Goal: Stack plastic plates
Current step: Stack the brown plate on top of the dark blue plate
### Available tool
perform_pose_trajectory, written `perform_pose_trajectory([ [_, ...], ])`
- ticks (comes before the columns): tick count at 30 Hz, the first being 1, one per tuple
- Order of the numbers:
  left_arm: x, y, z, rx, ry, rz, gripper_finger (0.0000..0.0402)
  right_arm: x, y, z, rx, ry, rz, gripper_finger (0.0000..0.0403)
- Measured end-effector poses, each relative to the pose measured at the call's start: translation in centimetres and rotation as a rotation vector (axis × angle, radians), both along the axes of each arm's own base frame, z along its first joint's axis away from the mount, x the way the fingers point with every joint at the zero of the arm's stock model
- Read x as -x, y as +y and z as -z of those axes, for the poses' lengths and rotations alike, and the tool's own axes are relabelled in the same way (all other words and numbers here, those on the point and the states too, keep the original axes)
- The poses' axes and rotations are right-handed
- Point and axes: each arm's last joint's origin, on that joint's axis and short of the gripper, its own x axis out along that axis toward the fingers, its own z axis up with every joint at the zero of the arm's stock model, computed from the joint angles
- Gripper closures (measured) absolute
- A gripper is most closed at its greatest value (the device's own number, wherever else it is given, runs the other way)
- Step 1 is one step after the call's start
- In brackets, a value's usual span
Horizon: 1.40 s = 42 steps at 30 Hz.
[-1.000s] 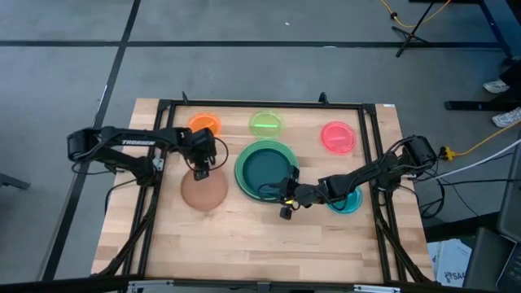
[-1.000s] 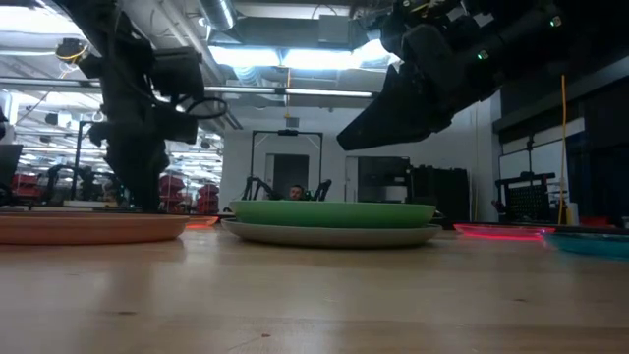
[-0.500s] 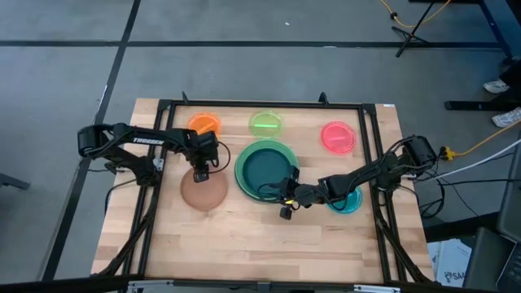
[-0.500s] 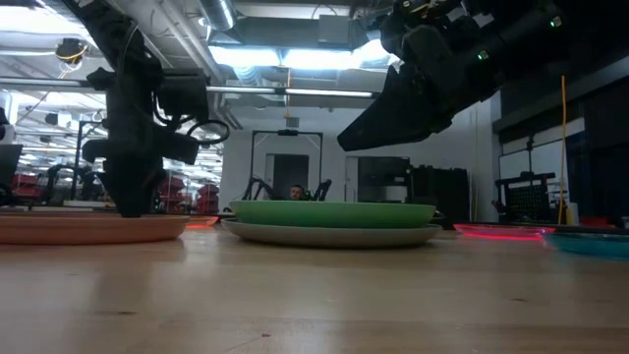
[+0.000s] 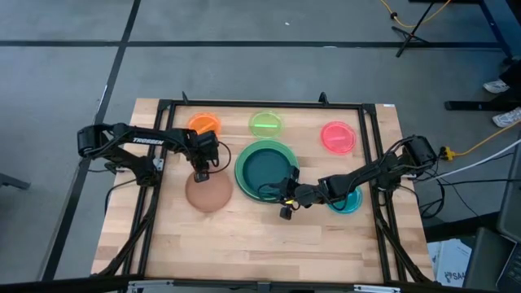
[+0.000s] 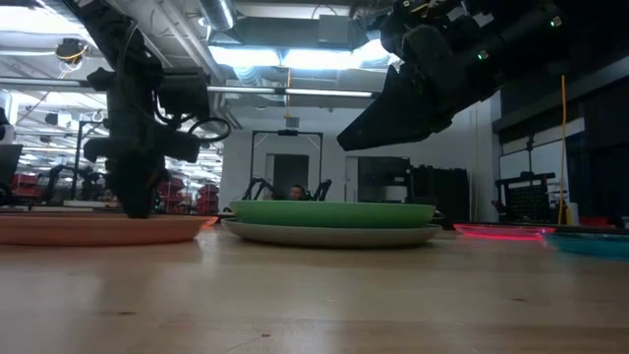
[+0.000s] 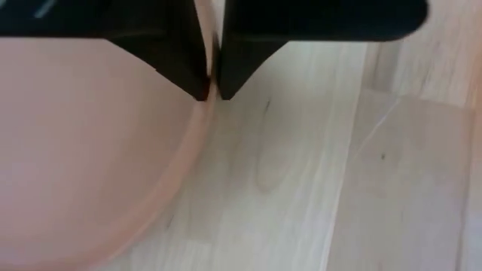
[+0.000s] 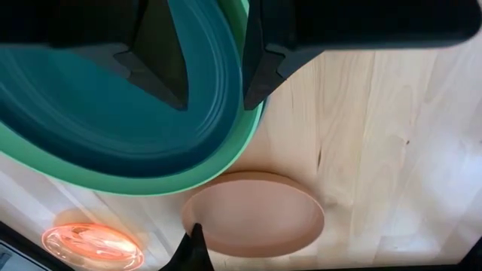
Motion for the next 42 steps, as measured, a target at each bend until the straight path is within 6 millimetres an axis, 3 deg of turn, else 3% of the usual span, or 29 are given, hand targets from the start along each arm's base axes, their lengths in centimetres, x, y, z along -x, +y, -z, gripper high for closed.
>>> perform_pose_trajectory([
  [8,-0.1,0.0,-0.1,0.014,-0.02,0.003,0.0393,0.0,0.0,0.0,-0.027,-0.005,0.014,0.0286],
  [14,-0.1,-0.6,-0.9,0.152,-0.109,0.044,0.0395,0.0,0.0,0.0,-0.025,-0.005,0.014,0.0286],
  [20,-0.1,-1.6,-2.7,0.166,-0.157,0.063,0.0393,0.0,0.0,0.1,-0.019,0.001,0.022,0.0286],
  [27,-2.1,-2.4,-6.2,0.101,-0.25,0.046,0.0393,0.1,-0.1,0.0,-0.018,-0.003,0.04,0.0286],
  [35,-4.5,-2.5,-9.0,0.009,-0.355,-0.023,0.0392,1.6,-0.5,-2.8,-0.072,0.066,0.076,0.0286],
  [42,-6.5,-1.7,-9.5,-0.133,-0.513,-0.077,0.0392,2.7,-1.0,-5.1,-0.068,0.02,0.107,0.0286],
])
